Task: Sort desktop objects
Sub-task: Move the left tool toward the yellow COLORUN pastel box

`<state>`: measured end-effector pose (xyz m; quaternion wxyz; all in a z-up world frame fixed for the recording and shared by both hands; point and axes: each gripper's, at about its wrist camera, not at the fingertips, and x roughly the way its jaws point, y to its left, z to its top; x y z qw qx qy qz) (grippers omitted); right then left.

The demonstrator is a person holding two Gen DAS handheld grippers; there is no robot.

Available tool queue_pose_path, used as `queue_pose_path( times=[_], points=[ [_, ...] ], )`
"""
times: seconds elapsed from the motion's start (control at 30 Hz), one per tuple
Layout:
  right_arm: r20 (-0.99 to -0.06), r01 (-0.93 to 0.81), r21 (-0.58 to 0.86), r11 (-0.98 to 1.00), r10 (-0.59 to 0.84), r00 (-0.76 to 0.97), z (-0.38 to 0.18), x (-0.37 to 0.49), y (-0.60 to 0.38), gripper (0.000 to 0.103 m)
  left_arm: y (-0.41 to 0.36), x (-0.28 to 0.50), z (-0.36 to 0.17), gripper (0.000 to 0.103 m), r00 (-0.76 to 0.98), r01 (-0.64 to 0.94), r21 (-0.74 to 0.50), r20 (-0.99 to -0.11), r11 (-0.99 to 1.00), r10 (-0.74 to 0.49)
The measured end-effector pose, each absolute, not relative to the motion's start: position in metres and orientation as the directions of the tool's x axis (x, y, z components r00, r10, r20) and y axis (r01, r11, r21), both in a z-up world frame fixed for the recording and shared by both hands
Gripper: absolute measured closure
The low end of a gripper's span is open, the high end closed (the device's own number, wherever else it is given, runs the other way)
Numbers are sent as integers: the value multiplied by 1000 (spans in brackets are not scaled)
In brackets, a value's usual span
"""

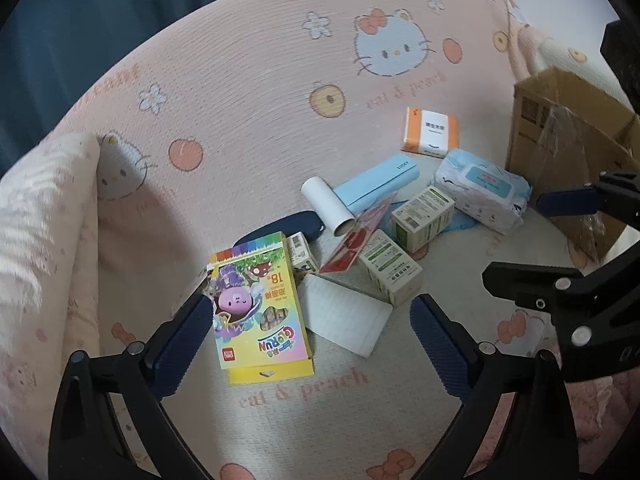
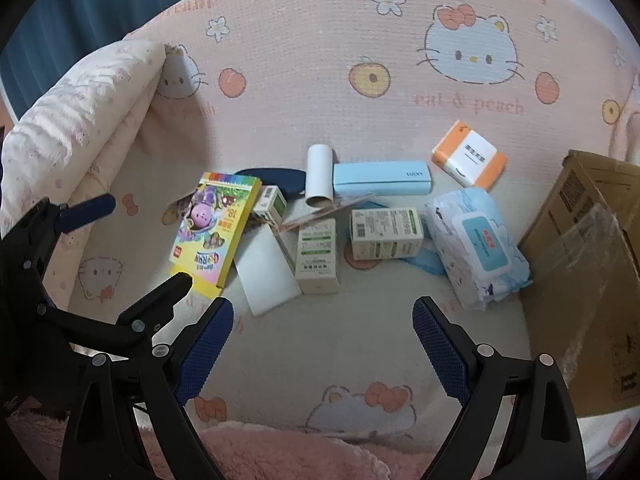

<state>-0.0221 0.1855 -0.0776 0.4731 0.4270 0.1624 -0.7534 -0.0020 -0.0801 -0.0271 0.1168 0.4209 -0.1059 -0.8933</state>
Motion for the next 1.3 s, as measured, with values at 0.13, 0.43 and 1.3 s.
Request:
queue_pose_path(
  times=[0.13, 0.43, 1.3],
  points=[
    [-780, 840, 240, -486, -613, -131, -82, -27, 175, 20, -103, -2, -35, 15, -600, 168, 209, -754, -963, -268],
    [-796, 844, 312, -437, -605, -19, -107, -28, 134, 75, -179, -2, -70, 87, -535, 349, -36, -828, -937, -167],
    [-822, 887, 374, -270, -540, 182, -208, -6, 12, 63, -279, -11, -169, 48, -504, 440, -35, -837, -897, -215]
  ],
)
